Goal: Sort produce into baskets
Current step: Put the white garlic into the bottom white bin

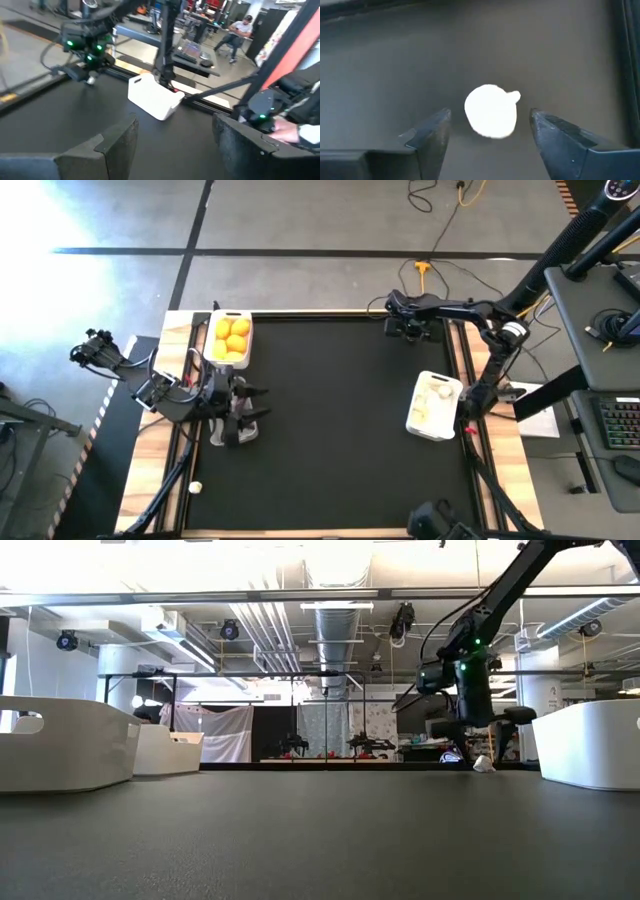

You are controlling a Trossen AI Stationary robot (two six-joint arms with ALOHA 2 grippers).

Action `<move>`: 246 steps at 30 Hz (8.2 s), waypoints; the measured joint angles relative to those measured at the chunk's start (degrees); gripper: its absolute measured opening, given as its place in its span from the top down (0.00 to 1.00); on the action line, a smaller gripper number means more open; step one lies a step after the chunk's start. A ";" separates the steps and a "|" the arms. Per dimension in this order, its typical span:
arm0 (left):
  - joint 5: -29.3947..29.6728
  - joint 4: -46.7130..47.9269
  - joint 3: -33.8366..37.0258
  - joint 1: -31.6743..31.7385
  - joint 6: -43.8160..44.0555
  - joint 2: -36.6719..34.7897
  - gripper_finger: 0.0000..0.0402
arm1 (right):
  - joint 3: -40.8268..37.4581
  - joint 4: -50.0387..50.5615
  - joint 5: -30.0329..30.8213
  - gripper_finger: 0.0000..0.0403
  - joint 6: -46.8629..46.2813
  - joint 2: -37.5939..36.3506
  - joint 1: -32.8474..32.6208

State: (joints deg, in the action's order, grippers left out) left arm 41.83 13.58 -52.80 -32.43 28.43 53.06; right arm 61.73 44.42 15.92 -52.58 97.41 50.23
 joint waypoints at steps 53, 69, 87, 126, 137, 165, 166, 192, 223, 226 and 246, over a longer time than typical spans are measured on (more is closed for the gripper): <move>-14.03 -2.95 -0.02 -6.50 2.15 3.48 0.41 | -18.52 23.11 -6.39 0.57 -15.09 -31.99 -41.71; -29.55 51.11 -27.92 -15.38 44.05 30.24 0.42 | -2.57 23.83 6.26 0.22 -3.79 -38.76 -58.17; -55.69 66.66 -32.54 -20.57 53.12 42.80 0.19 | 6.62 22.12 15.66 0.22 -12.38 -29.27 -82.39; -72.90 35.71 5.70 -18.80 36.49 42.53 0.55 | 7.26 21.27 15.21 0.28 -15.32 -24.97 -81.19; -72.14 32.83 -5.09 -18.77 36.24 42.56 0.79 | 7.28 21.33 15.17 0.30 -13.31 -24.99 -81.19; -34.59 -14.10 -12.19 22.99 4.06 54.85 0.77 | 6.98 4.31 13.31 0.31 -1.76 -12.31 -87.90; -34.00 -15.38 -12.20 23.01 4.37 56.15 0.75 | 7.03 4.35 12.19 0.30 -1.76 -11.29 -87.99; -19.09 -0.05 -9.32 18.51 0.59 30.49 0.38 | 6.54 -13.92 6.09 0.21 24.43 -1.84 -71.18; -0.51 -3.23 6.95 5.73 11.16 13.49 0.42 | 12.41 -7.65 -5.42 0.77 19.20 6.76 -60.31; -0.64 -2.43 4.94 5.73 6.49 11.86 0.42 | 16.11 2.03 -5.19 0.79 16.83 3.47 -60.39; -5.56 16.41 -1.84 2.58 -3.52 -1.43 0.42 | -3.11 30.29 5.47 0.77 -22.80 -31.51 -61.56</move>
State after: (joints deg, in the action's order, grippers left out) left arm 36.27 30.00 -54.63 -29.85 24.91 51.63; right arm 58.63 74.71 21.39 -75.39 65.90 -11.33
